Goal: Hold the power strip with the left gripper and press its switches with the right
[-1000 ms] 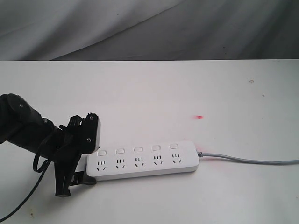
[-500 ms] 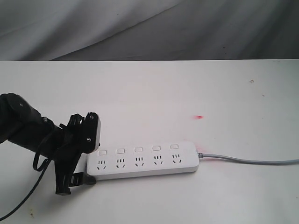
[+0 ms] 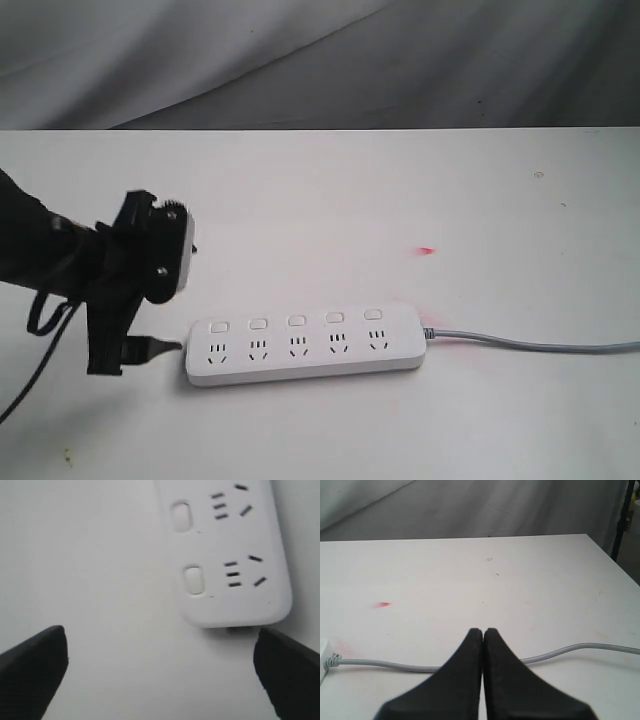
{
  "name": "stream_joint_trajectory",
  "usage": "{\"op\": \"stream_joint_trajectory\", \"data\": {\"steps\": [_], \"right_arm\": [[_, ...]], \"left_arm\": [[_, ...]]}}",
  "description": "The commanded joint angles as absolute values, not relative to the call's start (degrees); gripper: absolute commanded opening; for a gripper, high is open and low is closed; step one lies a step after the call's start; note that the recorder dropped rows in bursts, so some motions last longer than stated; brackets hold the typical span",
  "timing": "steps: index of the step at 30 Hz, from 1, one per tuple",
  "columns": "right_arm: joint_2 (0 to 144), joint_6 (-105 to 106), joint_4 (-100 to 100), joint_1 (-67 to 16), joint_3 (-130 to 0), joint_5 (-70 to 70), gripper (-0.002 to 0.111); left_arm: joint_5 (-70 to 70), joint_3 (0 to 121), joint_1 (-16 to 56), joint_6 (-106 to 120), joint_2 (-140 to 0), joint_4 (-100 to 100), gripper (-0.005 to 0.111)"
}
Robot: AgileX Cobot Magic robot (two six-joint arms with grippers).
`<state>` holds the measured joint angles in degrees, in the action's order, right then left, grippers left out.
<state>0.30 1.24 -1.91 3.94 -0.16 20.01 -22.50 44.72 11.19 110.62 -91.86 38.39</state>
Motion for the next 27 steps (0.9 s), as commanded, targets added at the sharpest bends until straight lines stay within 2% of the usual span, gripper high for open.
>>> {"op": "stream_joint_trajectory", "data": {"steps": [1, 4, 7, 14, 19, 27], "right_arm": [[0.0, 1.2, -1.2, 4.0, 0.0, 20.0, 0.0], [0.0, 1.2, -1.2, 4.0, 0.0, 20.0, 0.0], [0.0, 1.2, -1.2, 4.0, 0.0, 20.0, 0.0], [0.0, 1.2, -1.2, 4.0, 0.0, 20.0, 0.0], [0.0, 1.2, -1.2, 4.0, 0.0, 20.0, 0.0], [0.0, 1.2, -1.2, 4.0, 0.0, 20.0, 0.0]], "left_arm": [[-18.6, 44.6, 11.3, 97.7, -81.0, 38.4, 0.095], [-14.7, 44.6, 11.3, 85.3, -72.8, 38.5, 0.093], [-12.2, 44.6, 11.3, 76.0, -65.8, 38.5, 0.081], [-12.1, 44.6, 11.3, 58.3, -53.2, 38.8, 0.028], [-13.8, 44.6, 11.3, 55.0, -46.2, 39.7, 0.0], [-13.1, 44.6, 11.3, 48.0, -33.6, 42.2, 0.0]]}}
